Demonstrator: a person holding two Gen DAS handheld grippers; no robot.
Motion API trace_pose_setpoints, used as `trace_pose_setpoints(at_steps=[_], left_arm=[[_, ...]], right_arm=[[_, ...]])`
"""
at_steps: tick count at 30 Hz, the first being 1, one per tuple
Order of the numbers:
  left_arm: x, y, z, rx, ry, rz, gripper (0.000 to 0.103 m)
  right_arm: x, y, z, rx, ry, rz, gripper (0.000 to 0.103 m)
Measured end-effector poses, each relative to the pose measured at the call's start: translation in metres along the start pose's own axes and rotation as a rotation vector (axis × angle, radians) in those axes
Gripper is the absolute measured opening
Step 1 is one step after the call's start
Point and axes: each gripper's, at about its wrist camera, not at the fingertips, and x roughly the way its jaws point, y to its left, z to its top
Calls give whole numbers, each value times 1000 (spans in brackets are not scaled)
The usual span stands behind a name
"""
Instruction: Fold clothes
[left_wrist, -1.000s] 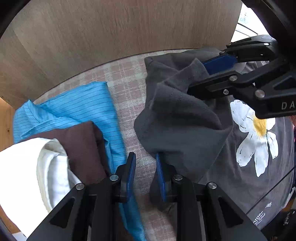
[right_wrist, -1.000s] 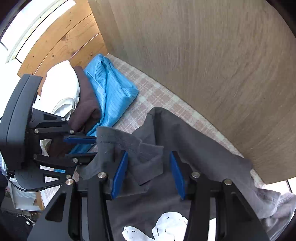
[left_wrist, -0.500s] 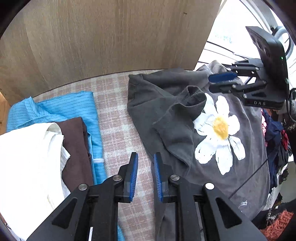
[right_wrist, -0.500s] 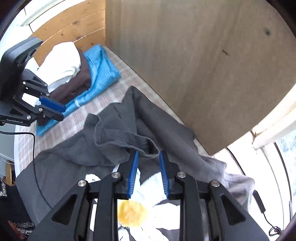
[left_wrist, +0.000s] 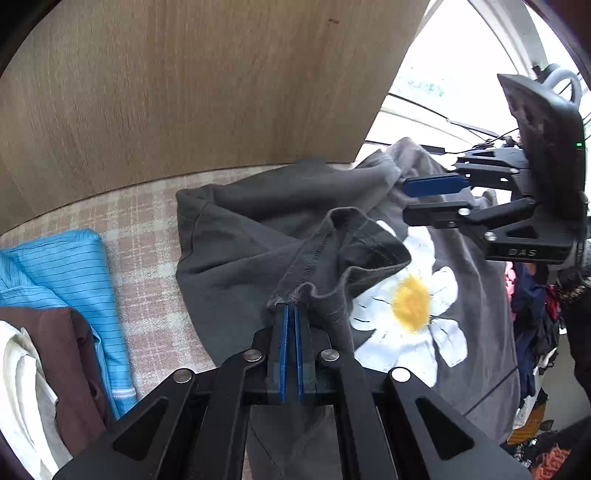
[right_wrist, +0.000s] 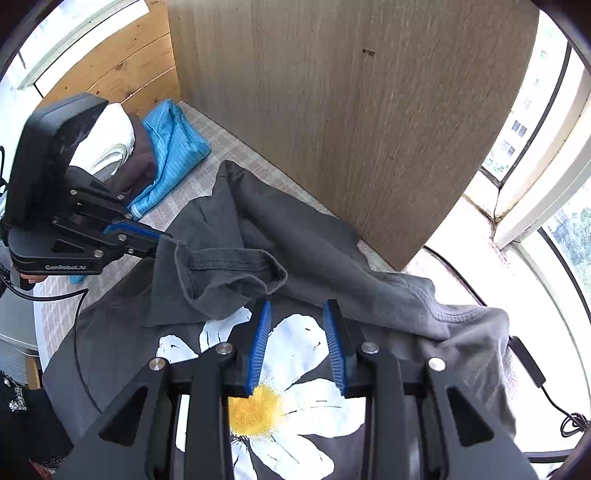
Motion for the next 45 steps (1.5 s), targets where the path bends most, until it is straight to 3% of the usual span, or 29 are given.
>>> trace_pose_setpoints(at_steps=[2, 4, 8, 10, 15, 21, 25, 31, 32, 33, 37, 41, 45], left_arm=[[-23, -11, -7, 4, -19, -102, 3], [-37, -26, -13, 45, -24, -134, 3], [-38, -36, -24, 82, -21, -35, 3], [-32, -32, -32, 68, -3, -18, 8], [-11, -33, -58, 78, 60, 12, 9], [12, -63, -74, 238, 90, 66, 16], [20, -83, -76, 395, 79, 179, 20], [40, -90, -67, 536, 115, 240, 27], [45, -90, -65, 545, 132, 232, 20], [48, -88, -65, 537, 147, 209, 6], [45, -82, -64, 520, 151, 164, 3], [14, -68, -69, 453, 142, 82, 3], [-8, -48, -84, 411, 136, 108, 3]], right_arm=[[-3, -1, -2, 10, -8, 1, 30], [-6, -5, -4, 28, -14, 6, 30], [-9, -10, -2, 77, -26, 43, 30], [-5, -8, -1, 76, -24, 69, 36], [22, -2, -9, 30, 45, 67, 37], [54, 3, -18, -18, 101, 53, 38], [55, 5, -18, -19, 97, 76, 39], [49, 7, -18, -9, 111, 118, 39], [49, 6, -18, -10, 113, 109, 39], [48, 6, -17, -9, 113, 102, 39], [46, 3, -17, 4, 110, 103, 39], [41, 8, -19, -7, 115, 142, 39], [28, 8, -12, 39, 57, 213, 39]])
